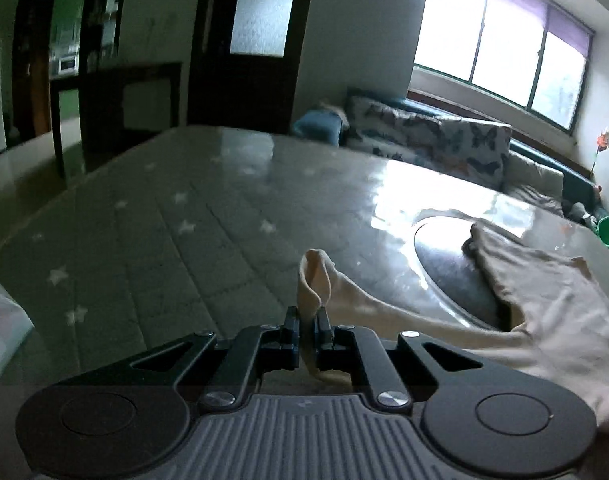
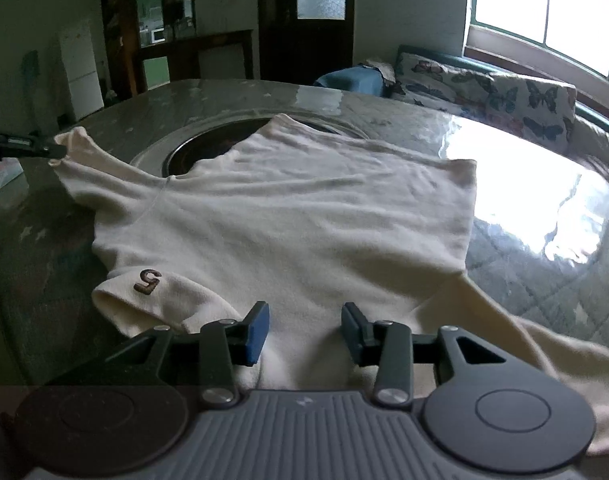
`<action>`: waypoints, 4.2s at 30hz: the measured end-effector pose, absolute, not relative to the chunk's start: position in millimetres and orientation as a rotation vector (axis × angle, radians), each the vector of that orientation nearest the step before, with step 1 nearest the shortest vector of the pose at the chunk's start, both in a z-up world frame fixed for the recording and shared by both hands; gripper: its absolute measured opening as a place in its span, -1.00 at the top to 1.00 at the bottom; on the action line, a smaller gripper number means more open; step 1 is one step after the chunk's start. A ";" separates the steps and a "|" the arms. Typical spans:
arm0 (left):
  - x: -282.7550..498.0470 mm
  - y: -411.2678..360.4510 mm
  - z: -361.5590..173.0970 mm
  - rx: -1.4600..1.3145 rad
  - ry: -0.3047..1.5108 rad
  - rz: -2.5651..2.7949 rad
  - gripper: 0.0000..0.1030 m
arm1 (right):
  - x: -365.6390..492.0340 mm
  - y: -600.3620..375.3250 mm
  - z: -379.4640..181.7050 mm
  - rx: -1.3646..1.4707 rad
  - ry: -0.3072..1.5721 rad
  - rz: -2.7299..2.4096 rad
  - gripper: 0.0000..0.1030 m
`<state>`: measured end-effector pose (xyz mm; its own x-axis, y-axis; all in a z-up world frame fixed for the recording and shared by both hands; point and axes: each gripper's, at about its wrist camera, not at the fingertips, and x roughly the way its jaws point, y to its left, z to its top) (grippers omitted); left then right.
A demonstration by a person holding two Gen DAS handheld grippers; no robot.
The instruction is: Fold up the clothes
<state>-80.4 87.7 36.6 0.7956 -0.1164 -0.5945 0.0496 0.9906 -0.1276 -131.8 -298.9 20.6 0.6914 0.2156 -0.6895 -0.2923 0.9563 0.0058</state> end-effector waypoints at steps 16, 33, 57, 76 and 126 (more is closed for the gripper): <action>-84.0 96.1 27.2 -0.079 0.746 -0.022 0.78 | -132.6 -230.9 22.1 -0.201 0.747 0.514 0.23; -101.4 27.2 56.6 0.024 0.637 -0.229 0.59 | -136.9 -238.9 39.5 -0.132 0.695 0.503 0.23; -102.9 -53.9 33.0 0.238 0.674 -0.477 0.50 | -139.9 -255.0 41.1 -0.113 0.716 0.514 0.27; -102.1 -134.8 26.9 0.285 0.686 -0.700 0.47 | -142.2 -311.4 27.9 0.054 0.756 0.355 0.25; -112.8 -241.6 20.9 0.361 0.664 -1.001 0.40 | -222.2 -428.5 19.6 0.300 0.680 -0.066 0.21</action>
